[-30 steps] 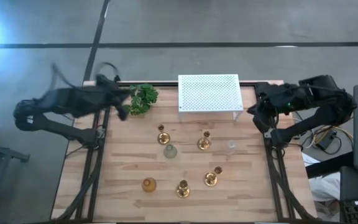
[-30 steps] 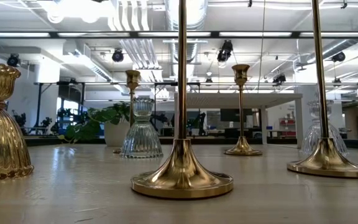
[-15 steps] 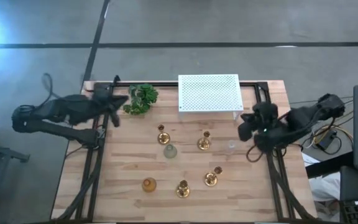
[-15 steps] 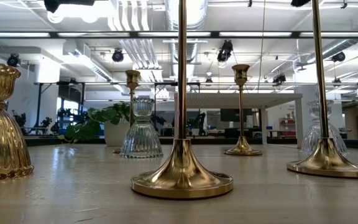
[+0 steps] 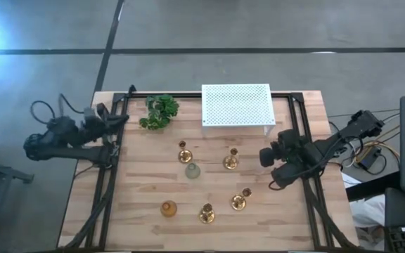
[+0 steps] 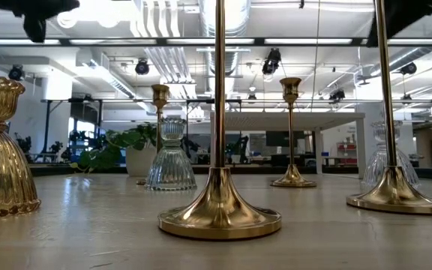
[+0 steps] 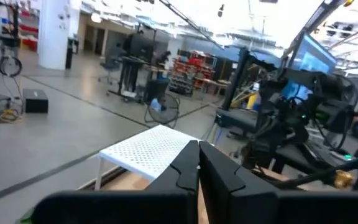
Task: Pick & Place candle stick holders
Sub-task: Put the transparent glass candle holder on the shelf
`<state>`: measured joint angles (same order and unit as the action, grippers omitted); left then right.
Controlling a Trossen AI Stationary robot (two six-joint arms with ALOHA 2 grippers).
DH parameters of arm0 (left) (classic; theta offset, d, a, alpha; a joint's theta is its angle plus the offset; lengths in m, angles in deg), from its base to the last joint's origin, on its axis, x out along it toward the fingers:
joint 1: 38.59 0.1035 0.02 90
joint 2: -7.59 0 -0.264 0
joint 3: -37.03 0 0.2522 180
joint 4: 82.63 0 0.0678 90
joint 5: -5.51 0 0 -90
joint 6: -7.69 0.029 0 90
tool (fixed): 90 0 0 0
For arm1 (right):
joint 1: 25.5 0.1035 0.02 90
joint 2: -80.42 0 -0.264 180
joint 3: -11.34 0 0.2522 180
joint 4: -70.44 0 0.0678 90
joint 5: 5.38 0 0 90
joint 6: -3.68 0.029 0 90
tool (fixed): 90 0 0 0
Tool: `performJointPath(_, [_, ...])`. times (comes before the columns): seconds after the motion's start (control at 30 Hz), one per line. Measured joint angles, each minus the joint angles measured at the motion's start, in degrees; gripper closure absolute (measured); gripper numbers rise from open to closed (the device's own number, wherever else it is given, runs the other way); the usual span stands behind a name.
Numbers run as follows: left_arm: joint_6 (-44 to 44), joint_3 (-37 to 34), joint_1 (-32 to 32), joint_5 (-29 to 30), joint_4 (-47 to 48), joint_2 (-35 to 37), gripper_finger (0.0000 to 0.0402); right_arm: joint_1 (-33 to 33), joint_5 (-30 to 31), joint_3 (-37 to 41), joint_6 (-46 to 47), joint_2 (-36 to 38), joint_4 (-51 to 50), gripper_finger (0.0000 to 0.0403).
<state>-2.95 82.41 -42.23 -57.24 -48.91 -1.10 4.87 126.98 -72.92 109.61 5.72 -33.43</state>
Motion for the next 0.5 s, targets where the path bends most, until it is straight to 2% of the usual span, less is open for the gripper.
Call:
performJointPath(0.07, [0.1,-3.3,0.0,-0.2,-0.1,0.4,0.0375,0.0,-3.3,1.2,-0.3,0.8,0.1,0.0369])
performJointPath(0.3, [1.8,-11.8,0.0,-0.2,-12.6,-0.5,0.0365,0.0,-13.4,3.7,-3.2,6.3,0.4,0.0369])
performJointPath(0.4, [2.7,-13.2,0.0,0.8,-18.3,-0.5,0.0362,0.0,-17.6,4.6,-5.5,9.2,1.2,0.0366])
performJointPath(0.5, [3.1,-13.2,0.0,1.9,-19.1,-0.5,0.0349,0.0,-18.5,5.5,-7.3,11.5,3.0,0.0348])
